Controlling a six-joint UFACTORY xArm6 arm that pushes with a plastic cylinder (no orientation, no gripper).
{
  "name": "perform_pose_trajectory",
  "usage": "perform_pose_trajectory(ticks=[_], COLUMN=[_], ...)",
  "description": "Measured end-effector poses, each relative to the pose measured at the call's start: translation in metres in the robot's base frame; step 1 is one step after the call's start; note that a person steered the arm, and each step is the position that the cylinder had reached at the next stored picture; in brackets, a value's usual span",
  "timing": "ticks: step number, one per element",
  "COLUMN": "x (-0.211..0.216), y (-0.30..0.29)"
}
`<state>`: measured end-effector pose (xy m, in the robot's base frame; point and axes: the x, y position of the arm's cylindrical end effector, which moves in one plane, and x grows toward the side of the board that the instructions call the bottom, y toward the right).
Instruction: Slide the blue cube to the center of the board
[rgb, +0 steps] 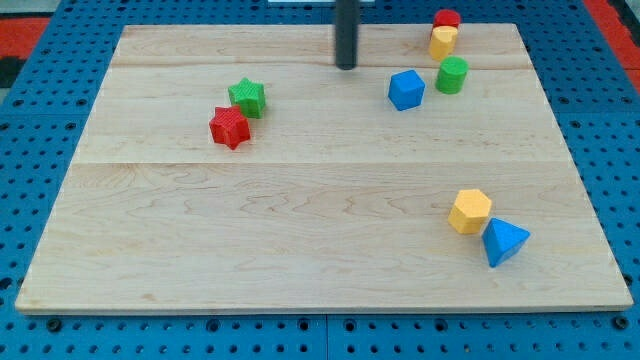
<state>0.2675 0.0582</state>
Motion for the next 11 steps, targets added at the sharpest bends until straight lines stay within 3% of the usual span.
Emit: perform_pose_trajectory(ticks=[1,3,4,6,8,9,11], x=[0.009,0.044,0.067,0.050,0.087,0.117,0.120], y=[0.054,0.106,0.081,0.024,-0.046,-0.045,-0.053])
